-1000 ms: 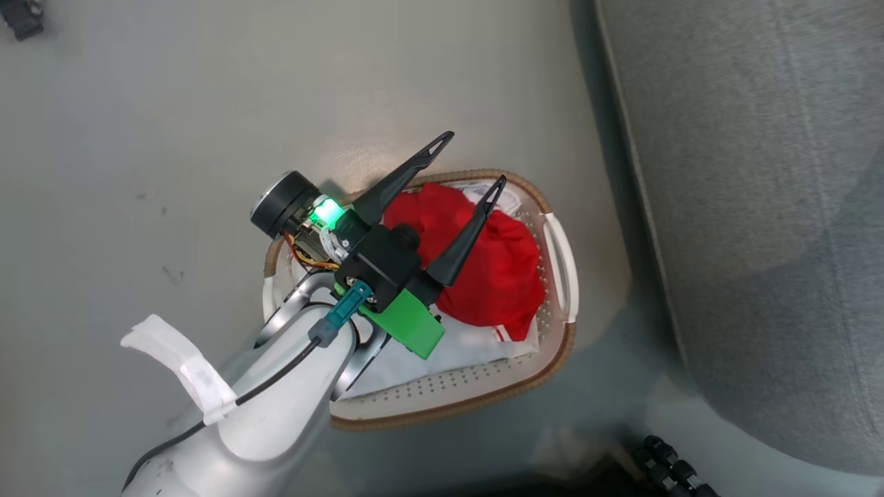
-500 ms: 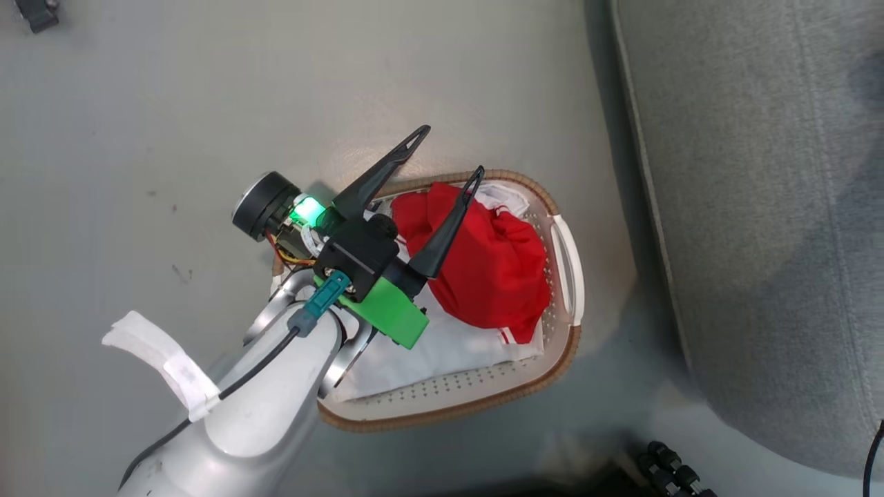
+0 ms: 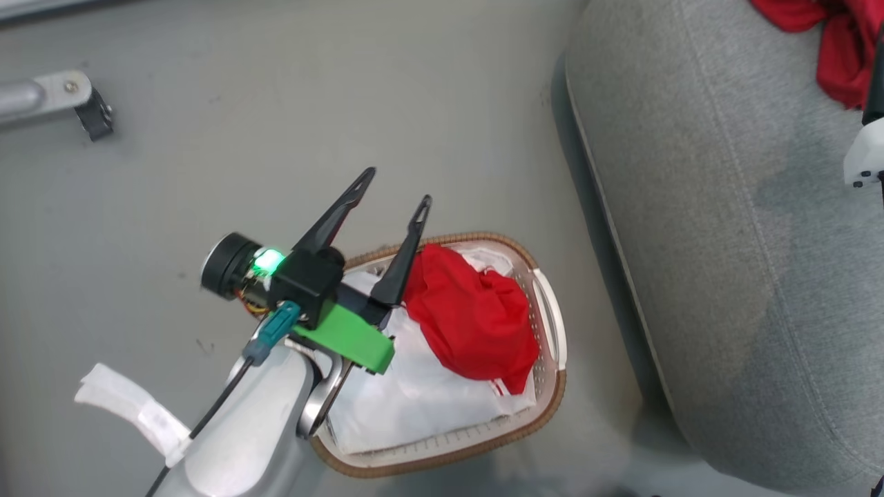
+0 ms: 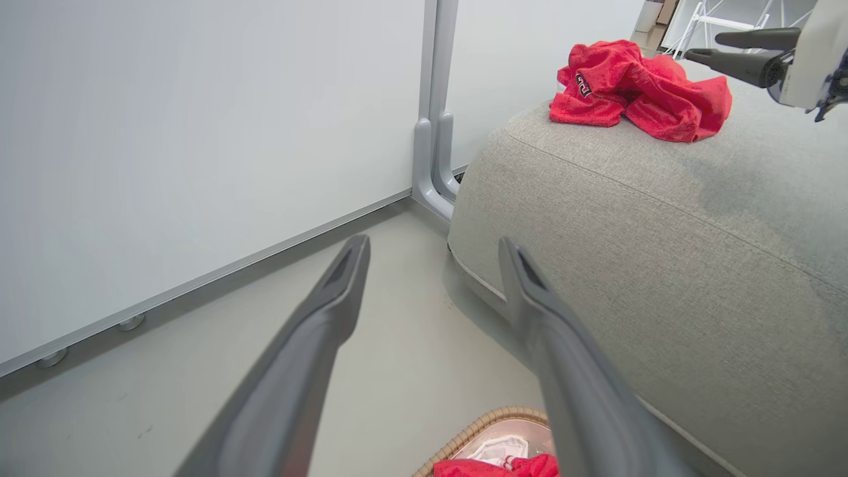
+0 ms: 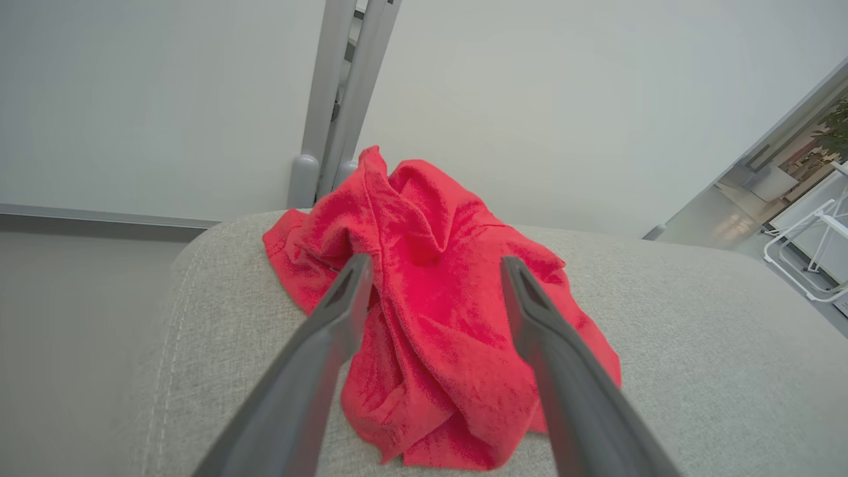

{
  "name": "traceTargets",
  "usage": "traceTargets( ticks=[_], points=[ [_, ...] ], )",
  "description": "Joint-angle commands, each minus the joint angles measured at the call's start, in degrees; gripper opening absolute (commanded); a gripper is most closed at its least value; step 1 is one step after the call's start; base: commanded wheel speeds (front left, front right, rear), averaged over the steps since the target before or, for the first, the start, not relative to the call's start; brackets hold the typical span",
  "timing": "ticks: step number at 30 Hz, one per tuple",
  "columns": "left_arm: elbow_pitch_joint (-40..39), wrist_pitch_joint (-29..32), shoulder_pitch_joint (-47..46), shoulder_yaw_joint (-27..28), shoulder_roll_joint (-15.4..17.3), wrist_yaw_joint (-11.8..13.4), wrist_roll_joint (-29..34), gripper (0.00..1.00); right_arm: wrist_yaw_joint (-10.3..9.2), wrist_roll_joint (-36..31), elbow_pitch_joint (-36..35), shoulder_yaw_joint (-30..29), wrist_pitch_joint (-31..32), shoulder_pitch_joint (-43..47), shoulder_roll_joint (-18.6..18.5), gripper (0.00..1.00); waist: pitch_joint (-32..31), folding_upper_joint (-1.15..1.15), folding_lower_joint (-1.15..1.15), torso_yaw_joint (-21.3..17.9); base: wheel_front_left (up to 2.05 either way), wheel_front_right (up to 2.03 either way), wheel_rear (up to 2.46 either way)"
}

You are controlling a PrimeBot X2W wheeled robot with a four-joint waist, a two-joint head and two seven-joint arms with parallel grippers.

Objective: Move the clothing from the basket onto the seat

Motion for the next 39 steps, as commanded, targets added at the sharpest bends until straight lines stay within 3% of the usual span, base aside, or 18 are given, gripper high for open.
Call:
traceTargets(
  ticks=[1,12,22,28,39],
  points=[
    [-0.3,0.0,2.3,1.4,-0.3,0.5,-0.6,1.0,-0.08,1.1,-0.9,0.9,-0.2,1.3,-0.4,1.0,-6.9,0.0,0.0,0.7,0.0,0.0,0.0],
    [-1.6,0.0,14.1,13.8,-2.8,1.9,0.0,1.0,-0.08,8.4,-8.6,6.2,-0.2,11.4,3.8,1.0,-17.8,0.0,0.0,5.9,0.0,0.0,0.0],
    [-2.1,0.0,25.0,26.0,-4.3,2.9,0.7,1.0,-0.08,13.2,-17.5,7.7,-0.2,26.1,11.6,1.0,-22.3,0.0,0.0,8.0,0.0,0.0,0.0],
    [-0.3,0.0,29.1,28.6,-5.7,2.0,1.4,1.0,-0.08,13.1,-22.3,7.6,-0.2,35.1,13.9,1.0,-24.4,0.0,0.0,9.0,0.0,0.0,0.0],
    [0.9,0.0,31.8,30.1,-7.0,0.7,2.0,1.0,-0.08,18.4,-26.1,14.1,-0.2,42.9,14.0,1.0,-25.5,0.0,0.0,8.6,0.0,0.0,0.0]
  ],
)
